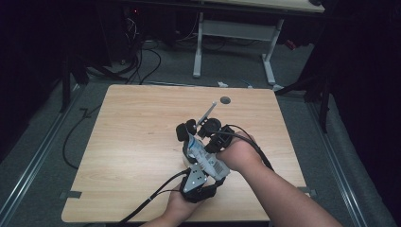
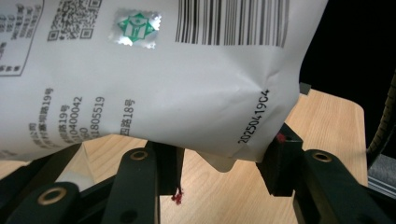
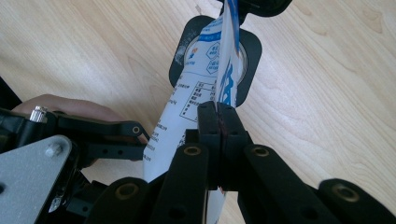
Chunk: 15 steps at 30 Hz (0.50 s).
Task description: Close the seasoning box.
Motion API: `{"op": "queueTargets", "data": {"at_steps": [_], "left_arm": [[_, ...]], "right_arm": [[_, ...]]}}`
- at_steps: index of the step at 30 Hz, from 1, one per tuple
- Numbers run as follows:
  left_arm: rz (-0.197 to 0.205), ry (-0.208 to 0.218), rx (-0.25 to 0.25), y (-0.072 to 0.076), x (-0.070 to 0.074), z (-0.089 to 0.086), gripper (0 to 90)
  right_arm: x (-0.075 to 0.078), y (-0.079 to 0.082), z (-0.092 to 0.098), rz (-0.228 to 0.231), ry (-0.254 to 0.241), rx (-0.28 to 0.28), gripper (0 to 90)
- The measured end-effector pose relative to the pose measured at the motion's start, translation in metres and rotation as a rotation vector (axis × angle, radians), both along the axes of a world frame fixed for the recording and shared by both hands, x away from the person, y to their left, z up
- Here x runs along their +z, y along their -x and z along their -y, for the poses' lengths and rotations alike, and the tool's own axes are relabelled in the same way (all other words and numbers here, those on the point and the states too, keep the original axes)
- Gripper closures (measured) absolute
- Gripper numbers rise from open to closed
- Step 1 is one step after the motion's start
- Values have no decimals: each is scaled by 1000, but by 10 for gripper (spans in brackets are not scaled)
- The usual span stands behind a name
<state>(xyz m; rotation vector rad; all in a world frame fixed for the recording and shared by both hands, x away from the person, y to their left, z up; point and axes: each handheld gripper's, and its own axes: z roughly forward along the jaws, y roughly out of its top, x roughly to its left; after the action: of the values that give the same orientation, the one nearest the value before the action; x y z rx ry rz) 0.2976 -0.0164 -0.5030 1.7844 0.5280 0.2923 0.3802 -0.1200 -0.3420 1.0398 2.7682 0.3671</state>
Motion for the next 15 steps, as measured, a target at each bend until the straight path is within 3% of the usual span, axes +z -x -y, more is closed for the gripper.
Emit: {"op": "queueTargets", "data": {"at_steps": [15], "left_arm": [[-60,-20,2,-5,-11,-4,586]], "right_arm": [[-2,3,5,-18,-19,-17,900]]}}
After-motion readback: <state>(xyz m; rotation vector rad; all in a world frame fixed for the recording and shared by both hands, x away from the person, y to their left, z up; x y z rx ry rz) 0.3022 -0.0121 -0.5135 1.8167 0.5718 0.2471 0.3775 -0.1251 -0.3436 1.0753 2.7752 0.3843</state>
